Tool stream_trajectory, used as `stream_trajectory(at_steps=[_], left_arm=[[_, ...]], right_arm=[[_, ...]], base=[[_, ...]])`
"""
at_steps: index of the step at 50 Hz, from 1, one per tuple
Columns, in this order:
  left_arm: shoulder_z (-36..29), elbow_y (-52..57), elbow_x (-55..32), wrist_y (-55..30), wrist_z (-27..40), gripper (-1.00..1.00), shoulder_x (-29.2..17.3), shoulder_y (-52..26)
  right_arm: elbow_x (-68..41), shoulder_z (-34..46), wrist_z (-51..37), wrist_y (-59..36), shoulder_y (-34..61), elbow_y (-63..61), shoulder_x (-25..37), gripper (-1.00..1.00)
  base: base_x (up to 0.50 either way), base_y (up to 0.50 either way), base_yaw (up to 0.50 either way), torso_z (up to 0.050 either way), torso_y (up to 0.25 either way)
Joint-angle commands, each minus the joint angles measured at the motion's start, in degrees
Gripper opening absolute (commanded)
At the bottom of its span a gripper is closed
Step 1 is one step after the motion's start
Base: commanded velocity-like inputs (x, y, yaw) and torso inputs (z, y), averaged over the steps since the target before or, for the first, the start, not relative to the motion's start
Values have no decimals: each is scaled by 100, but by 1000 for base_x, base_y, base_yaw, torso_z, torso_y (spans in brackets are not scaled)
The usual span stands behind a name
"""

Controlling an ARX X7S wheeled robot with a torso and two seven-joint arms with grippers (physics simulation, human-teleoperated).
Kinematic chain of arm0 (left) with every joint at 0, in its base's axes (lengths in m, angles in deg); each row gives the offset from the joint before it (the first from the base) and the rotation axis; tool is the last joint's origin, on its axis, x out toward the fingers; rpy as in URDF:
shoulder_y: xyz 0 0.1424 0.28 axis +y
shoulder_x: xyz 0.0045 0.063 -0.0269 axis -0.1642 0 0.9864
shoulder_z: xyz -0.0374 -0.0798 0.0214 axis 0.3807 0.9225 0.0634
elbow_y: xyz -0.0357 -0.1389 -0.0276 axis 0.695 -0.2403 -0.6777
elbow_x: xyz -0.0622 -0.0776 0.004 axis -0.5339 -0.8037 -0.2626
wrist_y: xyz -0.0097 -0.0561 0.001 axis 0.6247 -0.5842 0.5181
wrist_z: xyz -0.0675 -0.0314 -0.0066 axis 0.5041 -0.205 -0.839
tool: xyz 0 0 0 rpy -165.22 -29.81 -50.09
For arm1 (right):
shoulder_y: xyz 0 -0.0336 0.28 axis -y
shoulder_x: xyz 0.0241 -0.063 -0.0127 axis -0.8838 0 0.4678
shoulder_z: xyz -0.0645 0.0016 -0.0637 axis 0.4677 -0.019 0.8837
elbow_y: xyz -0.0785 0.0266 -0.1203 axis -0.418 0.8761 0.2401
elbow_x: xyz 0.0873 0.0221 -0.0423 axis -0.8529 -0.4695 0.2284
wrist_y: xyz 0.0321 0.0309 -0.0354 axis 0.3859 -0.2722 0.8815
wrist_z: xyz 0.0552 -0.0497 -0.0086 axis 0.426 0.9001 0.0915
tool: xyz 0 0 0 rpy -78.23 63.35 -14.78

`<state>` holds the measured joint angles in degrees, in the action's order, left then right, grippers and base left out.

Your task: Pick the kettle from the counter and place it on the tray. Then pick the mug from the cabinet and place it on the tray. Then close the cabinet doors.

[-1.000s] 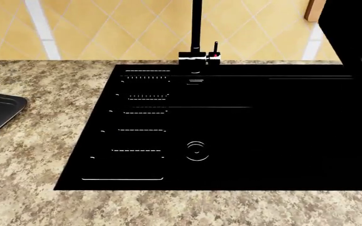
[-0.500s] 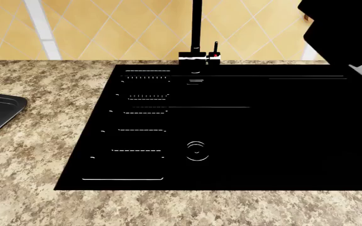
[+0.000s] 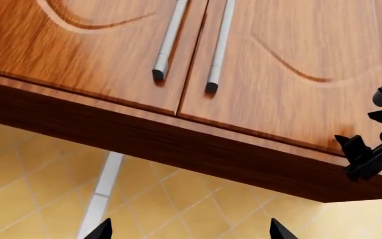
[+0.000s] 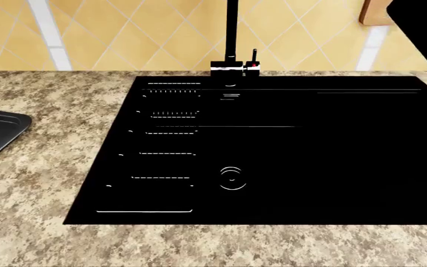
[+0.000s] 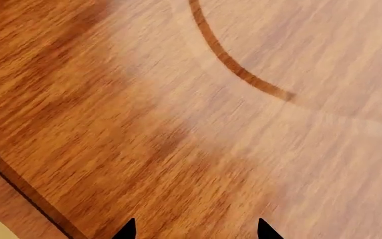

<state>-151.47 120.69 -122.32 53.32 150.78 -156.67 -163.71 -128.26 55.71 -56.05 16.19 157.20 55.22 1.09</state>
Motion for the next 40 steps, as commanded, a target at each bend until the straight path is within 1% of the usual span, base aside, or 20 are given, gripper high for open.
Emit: stream_trajectory(at_steps=[1, 20, 40], left_arm=[[76, 77, -69, -108, -9, 100, 9, -47], [98, 65, -53, -104, -2, 100, 22, -11], [125, 71, -29, -145, 29, 100, 65, 21]], right_arm=[[-797, -131, 376, 173, -31, 706, 173, 100], [-900, -396, 237, 125, 84, 399, 402, 100], [-1217, -997, -191, -51, 280, -595, 1013, 100]], base=[[16, 5, 8, 10, 0], [3, 1, 2, 1, 0], [0, 0, 0, 0, 0]])
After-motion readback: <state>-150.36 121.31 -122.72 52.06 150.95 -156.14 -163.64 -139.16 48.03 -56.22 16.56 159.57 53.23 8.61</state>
